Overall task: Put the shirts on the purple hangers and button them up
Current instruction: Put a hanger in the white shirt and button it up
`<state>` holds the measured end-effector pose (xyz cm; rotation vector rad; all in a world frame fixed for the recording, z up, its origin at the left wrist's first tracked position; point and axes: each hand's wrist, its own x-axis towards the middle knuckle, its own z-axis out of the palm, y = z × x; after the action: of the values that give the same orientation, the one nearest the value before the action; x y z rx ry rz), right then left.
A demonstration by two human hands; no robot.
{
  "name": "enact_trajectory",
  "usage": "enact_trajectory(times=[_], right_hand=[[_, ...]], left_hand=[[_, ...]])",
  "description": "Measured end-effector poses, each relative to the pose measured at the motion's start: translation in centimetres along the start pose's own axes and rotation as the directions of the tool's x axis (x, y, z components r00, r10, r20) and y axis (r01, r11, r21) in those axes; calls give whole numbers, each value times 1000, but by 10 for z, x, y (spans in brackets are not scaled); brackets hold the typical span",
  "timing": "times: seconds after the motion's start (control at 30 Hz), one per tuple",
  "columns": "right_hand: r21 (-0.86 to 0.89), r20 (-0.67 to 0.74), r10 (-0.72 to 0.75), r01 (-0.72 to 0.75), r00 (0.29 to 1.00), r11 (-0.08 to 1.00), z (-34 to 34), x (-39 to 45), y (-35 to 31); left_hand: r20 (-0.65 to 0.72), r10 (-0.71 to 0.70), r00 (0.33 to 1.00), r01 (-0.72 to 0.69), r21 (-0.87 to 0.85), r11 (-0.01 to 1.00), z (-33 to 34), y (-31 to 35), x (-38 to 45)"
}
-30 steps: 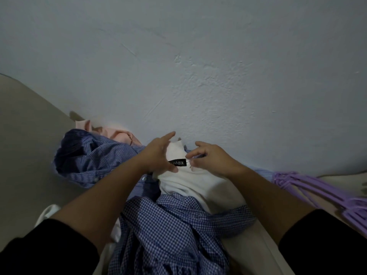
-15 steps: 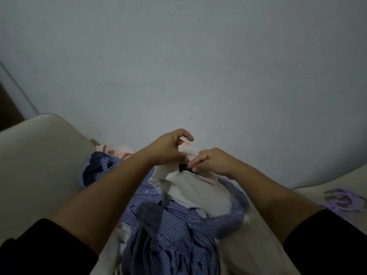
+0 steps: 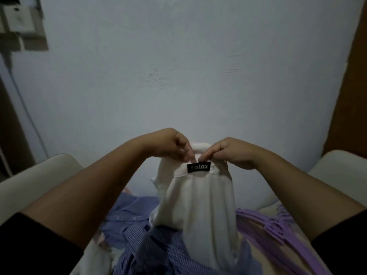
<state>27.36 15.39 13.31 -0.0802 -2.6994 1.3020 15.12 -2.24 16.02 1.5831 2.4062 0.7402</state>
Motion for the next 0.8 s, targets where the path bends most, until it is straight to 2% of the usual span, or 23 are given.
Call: enact_trajectory(times=[0.1, 0.17, 0.33, 0.43, 0.57, 0.63, 0.73, 0.8], right_hand=[[-4, -95, -16, 16, 995, 1000, -25, -30, -13], [-33, -119, -12, 8, 993, 999, -36, -50, -19], [-184, -126, 22, -45, 992, 982, -58, -93, -28], [-212, -137, 40, -68, 990, 975, -63, -110, -34], [-232, -127, 71, -99, 989, 968, -56, -119, -38], [-348, -123, 73, -112, 990, 931, -55, -119, -39], [-537, -160, 60, -138, 985, 832, -61, -120, -35], [-528, -233, 65, -182, 970, 830, -71, -124, -31]], left_hand=[[75, -45, 996, 34, 146, 989, -6, 17, -9], [92, -57, 994, 40, 179, 983, -6, 27, -13], [-20, -24, 1000, 28, 225, 974, -10, 50, -18], [-86, 14, 996, 7, 242, 970, -13, 59, -22], [-138, 71, 988, -16, 369, 929, -18, 71, -25], [-140, 87, 986, -14, 454, 891, -25, 69, -27], [-143, 35, 989, 58, 595, 801, -39, 56, -37], [-180, -37, 983, 141, 613, 777, -48, 45, -47]])
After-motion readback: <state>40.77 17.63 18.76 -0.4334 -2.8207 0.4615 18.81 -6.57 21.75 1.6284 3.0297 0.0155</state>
